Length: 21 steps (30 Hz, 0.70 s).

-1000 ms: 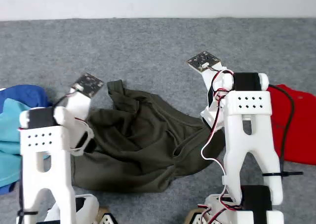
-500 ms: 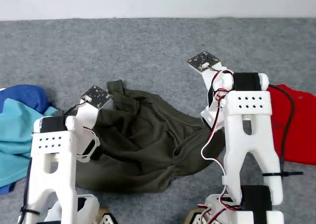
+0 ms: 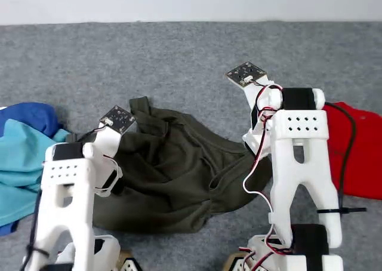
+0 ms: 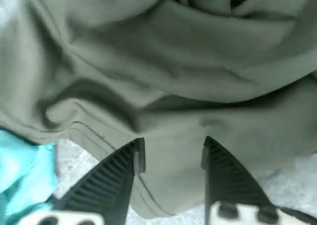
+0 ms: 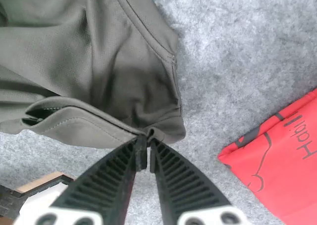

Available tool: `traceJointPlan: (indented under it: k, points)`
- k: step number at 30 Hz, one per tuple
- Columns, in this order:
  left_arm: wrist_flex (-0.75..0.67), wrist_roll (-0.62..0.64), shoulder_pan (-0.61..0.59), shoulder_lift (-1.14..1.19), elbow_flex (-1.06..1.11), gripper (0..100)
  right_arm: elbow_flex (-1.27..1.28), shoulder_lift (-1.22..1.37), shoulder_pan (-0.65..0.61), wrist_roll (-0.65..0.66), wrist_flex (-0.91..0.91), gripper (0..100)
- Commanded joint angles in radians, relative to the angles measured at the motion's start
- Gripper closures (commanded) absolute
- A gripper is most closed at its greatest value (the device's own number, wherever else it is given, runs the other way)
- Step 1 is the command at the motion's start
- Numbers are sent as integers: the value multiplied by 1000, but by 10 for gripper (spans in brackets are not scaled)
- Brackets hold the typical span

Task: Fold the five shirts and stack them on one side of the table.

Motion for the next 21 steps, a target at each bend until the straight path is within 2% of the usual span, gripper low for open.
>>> traceJointPlan:
  k: [1,15,21]
  points:
    - [-11,46,3,115,-102,809,-40,-35,12,0,12,990]
    - [-15,78,5,462,-398,809,-40,-39,16,0,12,990]
    - [-11,135,5,578,-610,809,-40,-44,79,6,12,990]
